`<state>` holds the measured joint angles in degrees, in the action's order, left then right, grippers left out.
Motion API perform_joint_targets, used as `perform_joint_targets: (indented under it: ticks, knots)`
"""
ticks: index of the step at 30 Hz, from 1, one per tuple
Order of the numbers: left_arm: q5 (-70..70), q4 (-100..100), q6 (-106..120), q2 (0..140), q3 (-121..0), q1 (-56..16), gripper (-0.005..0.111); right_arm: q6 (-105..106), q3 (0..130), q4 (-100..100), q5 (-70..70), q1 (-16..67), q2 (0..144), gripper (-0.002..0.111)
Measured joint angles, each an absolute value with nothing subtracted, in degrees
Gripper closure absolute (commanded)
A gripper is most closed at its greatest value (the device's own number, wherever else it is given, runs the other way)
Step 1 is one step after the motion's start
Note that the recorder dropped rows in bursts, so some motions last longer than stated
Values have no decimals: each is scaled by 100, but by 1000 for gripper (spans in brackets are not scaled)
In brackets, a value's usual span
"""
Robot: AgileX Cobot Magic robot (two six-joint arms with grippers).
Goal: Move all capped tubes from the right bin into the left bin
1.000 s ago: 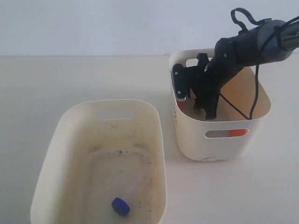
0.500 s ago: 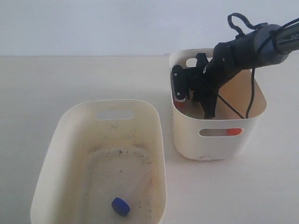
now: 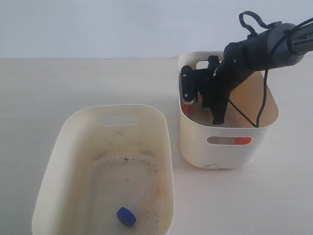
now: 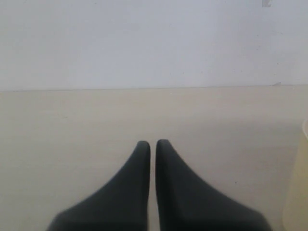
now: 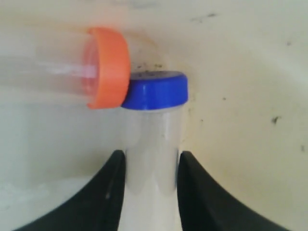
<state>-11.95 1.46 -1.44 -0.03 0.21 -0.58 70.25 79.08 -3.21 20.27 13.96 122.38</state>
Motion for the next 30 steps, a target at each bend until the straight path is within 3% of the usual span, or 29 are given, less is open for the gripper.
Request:
perform_joint_targets:
  ticks: [30]
  knots:
    - [-1195, 146, -144, -3, 21, -58, 102, 6523, 7872, -263, 3798, 1386, 10405, 108]
